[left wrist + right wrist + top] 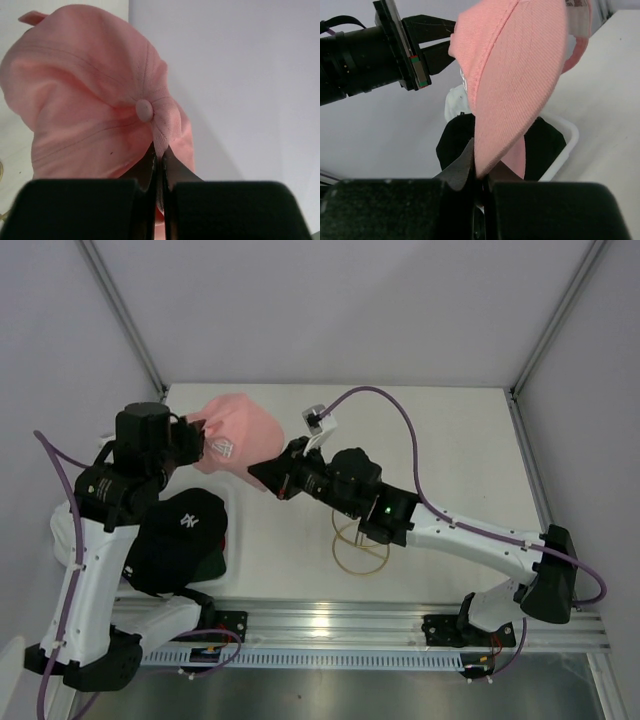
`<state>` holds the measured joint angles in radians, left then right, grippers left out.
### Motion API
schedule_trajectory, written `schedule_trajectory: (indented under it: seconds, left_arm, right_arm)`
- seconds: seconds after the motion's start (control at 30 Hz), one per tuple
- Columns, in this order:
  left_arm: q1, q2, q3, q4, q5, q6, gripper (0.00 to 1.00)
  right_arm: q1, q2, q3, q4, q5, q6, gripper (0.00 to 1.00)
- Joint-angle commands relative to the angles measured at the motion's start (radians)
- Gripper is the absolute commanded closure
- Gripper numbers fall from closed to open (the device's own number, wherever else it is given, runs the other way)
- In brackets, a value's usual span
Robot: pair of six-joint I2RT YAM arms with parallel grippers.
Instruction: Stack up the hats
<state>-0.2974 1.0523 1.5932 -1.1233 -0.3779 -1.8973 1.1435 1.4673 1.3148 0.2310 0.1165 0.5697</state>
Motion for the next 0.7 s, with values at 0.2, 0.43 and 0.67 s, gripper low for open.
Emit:
schedule_trajectory:
  seconds: [0.2, 0.43, 0.67]
  left_arm:
    - [-0.009, -0.181, -0.101, 0.328, 0.014, 0.652, 0.04]
    - [0.009, -0.279, -0.150, 0.372, 0.010, 1.130, 0.00]
    - [0.176, -0.140, -0.219, 0.361, 0.444, 1.323, 0.00]
  right_arm:
    - [-0.200, -0.148, 0.104, -0.215, -0.160, 0.284, 1.00]
    - [-0.287, -0.271, 0.081, -0.369, -0.247, 0.381, 1.00]
    - [-0.370, -0.384, -0.025, -0.337, -0.406, 0.528, 1.00]
